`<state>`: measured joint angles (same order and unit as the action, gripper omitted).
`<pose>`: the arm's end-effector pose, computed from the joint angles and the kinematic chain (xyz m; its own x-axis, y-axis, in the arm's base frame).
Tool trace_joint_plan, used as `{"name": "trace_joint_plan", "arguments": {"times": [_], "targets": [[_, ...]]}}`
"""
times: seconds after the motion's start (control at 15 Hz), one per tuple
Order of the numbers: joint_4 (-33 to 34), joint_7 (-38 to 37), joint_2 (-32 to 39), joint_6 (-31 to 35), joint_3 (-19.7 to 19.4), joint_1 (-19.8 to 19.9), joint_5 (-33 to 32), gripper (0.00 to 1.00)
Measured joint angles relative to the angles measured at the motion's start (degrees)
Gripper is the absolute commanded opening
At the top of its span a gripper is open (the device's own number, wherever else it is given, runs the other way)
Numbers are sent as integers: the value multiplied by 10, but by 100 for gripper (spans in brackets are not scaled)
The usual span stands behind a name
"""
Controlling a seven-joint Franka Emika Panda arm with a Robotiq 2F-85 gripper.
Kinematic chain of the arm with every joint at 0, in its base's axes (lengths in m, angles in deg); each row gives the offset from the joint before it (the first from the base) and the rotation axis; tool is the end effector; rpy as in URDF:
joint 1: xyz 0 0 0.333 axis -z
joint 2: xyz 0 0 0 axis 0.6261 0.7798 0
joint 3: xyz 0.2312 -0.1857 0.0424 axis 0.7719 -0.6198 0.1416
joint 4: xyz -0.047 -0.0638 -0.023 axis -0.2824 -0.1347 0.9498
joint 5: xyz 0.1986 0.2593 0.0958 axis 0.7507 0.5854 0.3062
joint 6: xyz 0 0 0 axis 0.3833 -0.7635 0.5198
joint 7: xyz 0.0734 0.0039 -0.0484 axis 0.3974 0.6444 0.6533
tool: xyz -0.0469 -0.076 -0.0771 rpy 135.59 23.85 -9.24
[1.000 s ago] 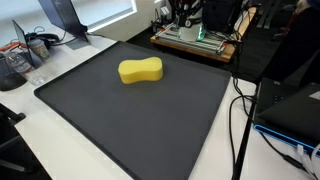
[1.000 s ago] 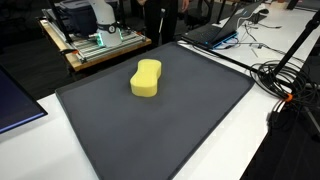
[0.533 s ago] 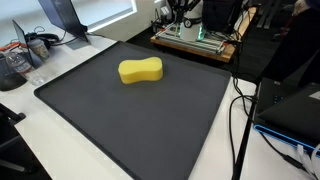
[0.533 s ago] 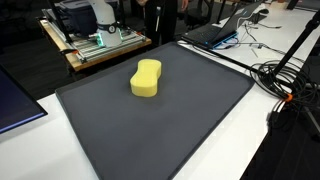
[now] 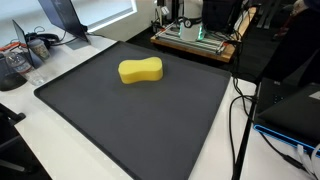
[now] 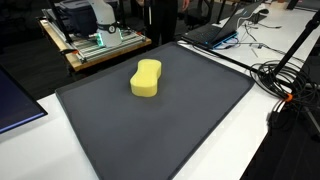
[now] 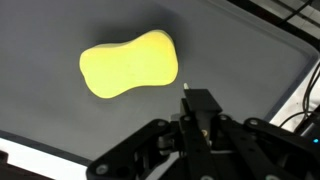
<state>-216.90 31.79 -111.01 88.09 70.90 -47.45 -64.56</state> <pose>0.3576 0.0319 0.4714 0.9020 0.4279 0.0571 0.4249 -0.9034 0.0574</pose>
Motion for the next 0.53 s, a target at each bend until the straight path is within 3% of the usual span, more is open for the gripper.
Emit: {"name": "trace_joint_plan", "arguments": {"times": [0.53], "targets": [[-16,88,-80,0,-122,46,56,3]]}}
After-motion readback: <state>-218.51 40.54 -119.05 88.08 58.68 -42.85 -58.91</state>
